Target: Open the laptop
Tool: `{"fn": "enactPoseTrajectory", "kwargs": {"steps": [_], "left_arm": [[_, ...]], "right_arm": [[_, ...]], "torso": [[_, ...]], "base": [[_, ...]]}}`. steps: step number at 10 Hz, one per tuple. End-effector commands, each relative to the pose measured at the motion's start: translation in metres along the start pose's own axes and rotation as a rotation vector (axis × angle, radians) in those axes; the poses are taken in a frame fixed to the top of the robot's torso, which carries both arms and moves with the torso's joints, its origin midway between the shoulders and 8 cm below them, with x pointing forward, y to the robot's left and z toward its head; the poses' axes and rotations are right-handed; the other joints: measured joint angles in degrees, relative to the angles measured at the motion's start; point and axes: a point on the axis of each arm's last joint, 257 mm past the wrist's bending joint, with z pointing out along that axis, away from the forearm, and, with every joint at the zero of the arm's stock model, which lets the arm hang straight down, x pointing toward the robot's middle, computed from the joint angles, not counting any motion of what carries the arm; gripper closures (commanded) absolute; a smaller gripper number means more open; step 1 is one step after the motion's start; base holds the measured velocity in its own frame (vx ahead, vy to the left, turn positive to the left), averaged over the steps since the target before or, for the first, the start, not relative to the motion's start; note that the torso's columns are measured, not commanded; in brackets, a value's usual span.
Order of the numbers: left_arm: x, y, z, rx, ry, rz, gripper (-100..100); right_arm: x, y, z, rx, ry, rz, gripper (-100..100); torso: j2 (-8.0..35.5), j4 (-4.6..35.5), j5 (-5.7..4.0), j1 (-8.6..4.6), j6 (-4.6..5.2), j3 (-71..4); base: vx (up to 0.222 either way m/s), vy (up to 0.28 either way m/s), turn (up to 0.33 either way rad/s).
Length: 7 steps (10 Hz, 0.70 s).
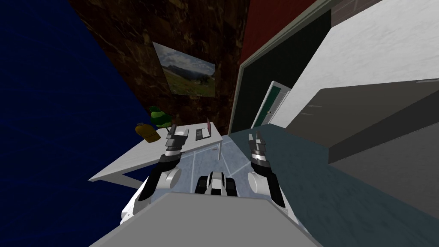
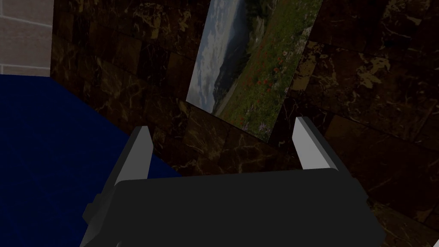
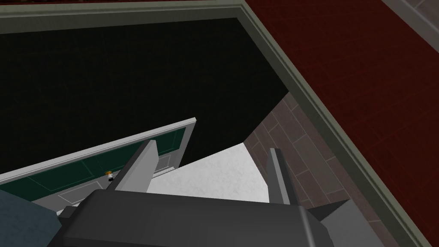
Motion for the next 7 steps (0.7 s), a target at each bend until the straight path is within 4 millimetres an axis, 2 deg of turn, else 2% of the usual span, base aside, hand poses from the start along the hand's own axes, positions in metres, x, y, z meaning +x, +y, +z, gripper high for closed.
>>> {"fn": "enactPoseTrajectory", "kwargs": {"steps": [1, 7], "left_arm": [[-0.011, 0.025, 0.001, -0.072, -0.025, -0.032, -100], [-0.037, 0.072, -0.005, -0.211, -0.083, -0.098, -100]], "right_arm": [[0.000, 0.000, 0.000, 0.000, 0.000, 0.000, 0], [0.000, 0.000, 0.000, 0.000, 0.000, 0.000, 0]], "torso": [[0.01, 0.00, -0.01, -0.05, 0.00, 0.00], [-0.03, -0.01, 0.00, 0.01, 0.00, -0.02]], "base": [[0.128, -0.100, 0.077], [0.102, -0.097, 0.069]]}}
